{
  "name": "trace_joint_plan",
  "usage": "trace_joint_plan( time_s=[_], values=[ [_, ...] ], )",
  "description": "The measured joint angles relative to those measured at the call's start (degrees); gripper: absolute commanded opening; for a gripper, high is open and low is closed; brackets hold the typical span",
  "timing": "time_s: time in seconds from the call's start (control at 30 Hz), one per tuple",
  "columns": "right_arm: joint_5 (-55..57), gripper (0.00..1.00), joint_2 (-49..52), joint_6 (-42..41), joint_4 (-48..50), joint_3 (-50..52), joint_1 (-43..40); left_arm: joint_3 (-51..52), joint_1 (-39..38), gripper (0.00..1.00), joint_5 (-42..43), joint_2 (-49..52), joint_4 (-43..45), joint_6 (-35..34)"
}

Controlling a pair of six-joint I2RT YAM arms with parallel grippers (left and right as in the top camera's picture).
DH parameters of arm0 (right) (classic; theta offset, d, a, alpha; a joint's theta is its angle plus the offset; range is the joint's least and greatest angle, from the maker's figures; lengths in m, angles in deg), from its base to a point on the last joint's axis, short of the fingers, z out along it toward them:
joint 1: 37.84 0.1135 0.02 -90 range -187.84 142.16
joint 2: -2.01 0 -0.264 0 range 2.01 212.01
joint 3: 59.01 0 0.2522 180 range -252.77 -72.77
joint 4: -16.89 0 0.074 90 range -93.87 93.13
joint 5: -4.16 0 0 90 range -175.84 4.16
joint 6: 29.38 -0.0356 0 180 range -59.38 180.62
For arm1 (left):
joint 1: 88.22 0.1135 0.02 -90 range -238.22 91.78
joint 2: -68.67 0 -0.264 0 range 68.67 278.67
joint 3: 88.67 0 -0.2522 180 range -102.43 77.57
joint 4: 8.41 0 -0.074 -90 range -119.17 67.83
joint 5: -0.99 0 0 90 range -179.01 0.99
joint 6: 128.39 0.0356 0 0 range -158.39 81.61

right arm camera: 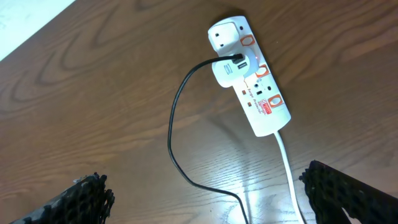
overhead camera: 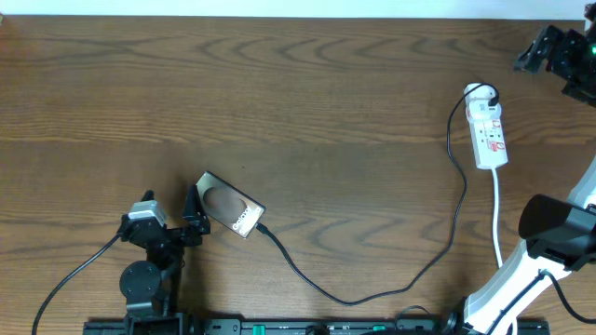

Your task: Plug charger to phone and switch on socket

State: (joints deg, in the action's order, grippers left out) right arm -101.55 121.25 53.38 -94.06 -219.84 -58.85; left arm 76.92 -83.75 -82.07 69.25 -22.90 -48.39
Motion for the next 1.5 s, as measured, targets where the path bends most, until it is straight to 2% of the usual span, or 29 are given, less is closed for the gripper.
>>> trace_joint_plan(
  time_s=[0.3,1.5],
  values=[
    [0.02,0.99,0.00,0.00,0.00,0.00,0.00,-0.02,0.00,0.86,-0.02,0.00,-0.11,2.99],
    [0.00,0.99,0.00,0.00,0.00,0.00,0.00,-0.02,0.00,0.86,-0.02,0.00,-0.11,3.87]
  ],
)
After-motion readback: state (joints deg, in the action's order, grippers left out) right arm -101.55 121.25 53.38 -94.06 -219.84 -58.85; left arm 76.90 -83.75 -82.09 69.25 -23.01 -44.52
